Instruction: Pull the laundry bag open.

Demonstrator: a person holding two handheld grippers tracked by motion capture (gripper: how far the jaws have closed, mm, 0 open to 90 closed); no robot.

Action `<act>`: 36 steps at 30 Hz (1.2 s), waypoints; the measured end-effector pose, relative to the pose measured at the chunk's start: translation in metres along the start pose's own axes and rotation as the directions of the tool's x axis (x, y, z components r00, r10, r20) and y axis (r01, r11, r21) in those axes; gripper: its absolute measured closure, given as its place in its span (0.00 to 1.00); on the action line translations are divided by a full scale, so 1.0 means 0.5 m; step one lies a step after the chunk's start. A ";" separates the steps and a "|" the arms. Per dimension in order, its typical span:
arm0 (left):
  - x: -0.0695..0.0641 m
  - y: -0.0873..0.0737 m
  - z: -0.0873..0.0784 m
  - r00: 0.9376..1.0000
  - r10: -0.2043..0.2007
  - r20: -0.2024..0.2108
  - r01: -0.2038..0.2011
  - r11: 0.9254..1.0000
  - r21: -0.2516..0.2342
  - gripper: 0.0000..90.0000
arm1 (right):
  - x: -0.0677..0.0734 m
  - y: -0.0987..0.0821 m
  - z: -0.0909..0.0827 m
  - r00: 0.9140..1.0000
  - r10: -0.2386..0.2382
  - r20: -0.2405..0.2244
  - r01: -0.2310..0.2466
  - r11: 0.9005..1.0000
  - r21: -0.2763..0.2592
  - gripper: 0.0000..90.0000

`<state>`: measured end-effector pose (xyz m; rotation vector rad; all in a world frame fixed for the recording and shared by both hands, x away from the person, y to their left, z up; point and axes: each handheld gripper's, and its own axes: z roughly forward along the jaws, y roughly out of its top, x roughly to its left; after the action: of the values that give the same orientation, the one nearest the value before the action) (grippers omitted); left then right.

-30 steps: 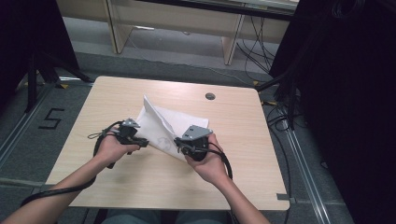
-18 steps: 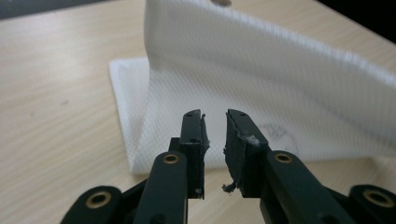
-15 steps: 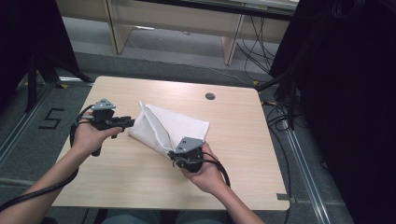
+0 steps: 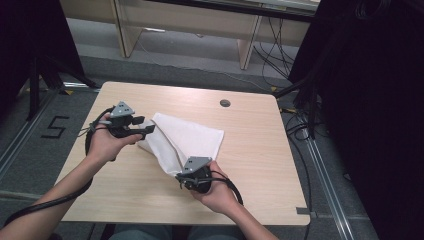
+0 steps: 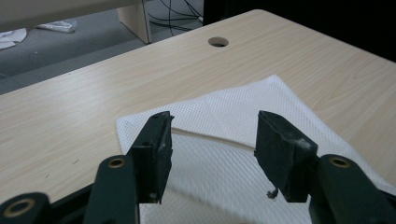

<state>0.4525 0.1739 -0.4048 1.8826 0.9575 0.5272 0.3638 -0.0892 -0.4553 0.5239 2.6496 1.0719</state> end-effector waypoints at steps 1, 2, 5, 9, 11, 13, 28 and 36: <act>0.002 -0.001 0.005 1.000 0.027 0.001 -0.027 0.999 0.023 0.48 | 0.003 -0.002 0.002 1.000 0.005 -0.005 -0.005 1.000 0.008 0.98; 0.000 -0.002 0.014 1.000 0.027 0.002 -0.027 0.999 0.019 0.47 | 0.005 -0.003 0.005 1.000 0.002 -0.009 -0.002 1.000 0.014 0.98; -0.002 0.001 0.024 0.998 0.064 0.010 -0.065 0.996 0.053 0.47 | 0.013 -0.005 0.011 1.000 -0.003 -0.031 0.004 0.999 0.038 0.98; -0.011 0.006 0.036 0.996 0.083 0.033 -0.085 0.993 0.077 0.50 | 0.018 -0.011 0.019 0.998 -0.032 -0.045 0.035 0.998 0.056 0.98; -0.015 0.005 0.043 0.996 0.084 0.043 -0.088 0.992 0.086 0.52 | 0.022 -0.014 0.021 0.998 -0.034 -0.060 0.039 0.997 0.068 0.98; -0.019 0.000 0.051 0.996 0.078 0.050 -0.083 0.990 0.111 0.53 | 0.026 -0.016 0.021 0.997 -0.041 -0.070 0.047 0.996 0.077 0.98; -0.017 -0.069 0.098 0.993 0.038 0.109 -0.072 0.939 0.337 0.67 | 0.030 -0.039 -0.015 0.995 0.036 -0.091 -0.025 0.992 0.121 0.97; -0.023 -0.112 0.105 0.988 0.047 0.147 -0.101 0.916 0.389 0.76 | 0.025 -0.064 -0.033 0.996 0.055 -0.071 -0.046 0.990 0.135 0.96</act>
<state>0.4593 0.1511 -0.4786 2.2931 0.9570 0.2553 0.3392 -0.1154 -0.4673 0.5911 2.8020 0.9504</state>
